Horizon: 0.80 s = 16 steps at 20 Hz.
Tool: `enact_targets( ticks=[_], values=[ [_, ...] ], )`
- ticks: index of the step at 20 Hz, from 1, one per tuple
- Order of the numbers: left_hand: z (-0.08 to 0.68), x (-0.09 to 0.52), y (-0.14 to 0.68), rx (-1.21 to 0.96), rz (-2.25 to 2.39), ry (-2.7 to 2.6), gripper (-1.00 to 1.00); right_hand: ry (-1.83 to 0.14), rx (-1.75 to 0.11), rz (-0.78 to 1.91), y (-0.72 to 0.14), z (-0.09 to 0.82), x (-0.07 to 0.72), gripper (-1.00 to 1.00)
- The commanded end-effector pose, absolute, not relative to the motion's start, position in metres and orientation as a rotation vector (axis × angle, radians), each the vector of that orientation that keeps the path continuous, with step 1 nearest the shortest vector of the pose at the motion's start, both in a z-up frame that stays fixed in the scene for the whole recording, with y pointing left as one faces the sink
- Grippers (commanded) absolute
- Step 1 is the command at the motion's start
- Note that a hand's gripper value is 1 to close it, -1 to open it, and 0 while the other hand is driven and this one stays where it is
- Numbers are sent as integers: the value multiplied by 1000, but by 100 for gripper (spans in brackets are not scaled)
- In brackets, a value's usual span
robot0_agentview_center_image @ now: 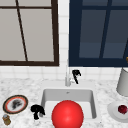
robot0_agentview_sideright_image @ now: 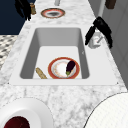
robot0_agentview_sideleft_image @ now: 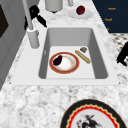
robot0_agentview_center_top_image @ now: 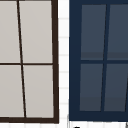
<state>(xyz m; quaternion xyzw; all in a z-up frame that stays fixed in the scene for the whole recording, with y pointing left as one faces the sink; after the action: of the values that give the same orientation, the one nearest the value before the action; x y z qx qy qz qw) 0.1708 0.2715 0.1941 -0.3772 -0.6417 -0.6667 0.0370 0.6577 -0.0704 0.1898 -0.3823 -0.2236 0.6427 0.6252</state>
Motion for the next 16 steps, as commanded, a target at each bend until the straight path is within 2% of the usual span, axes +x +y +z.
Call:
enact_targets(
  ticks=[1, 6, 16],
  values=[
    [194, 171, 272, -1158, -2047, -1970, 0, -431, -776, 1538, -64, 189, 664, 100],
    [194, 171, 272, -1158, -2047, -1970, 0, -349, -701, 1540, -59, 190, 679, 100],
    [194, 171, 272, -1158, -2047, -1970, 0, -324, -829, 1471, -36, 205, 689, 100]
  ],
)
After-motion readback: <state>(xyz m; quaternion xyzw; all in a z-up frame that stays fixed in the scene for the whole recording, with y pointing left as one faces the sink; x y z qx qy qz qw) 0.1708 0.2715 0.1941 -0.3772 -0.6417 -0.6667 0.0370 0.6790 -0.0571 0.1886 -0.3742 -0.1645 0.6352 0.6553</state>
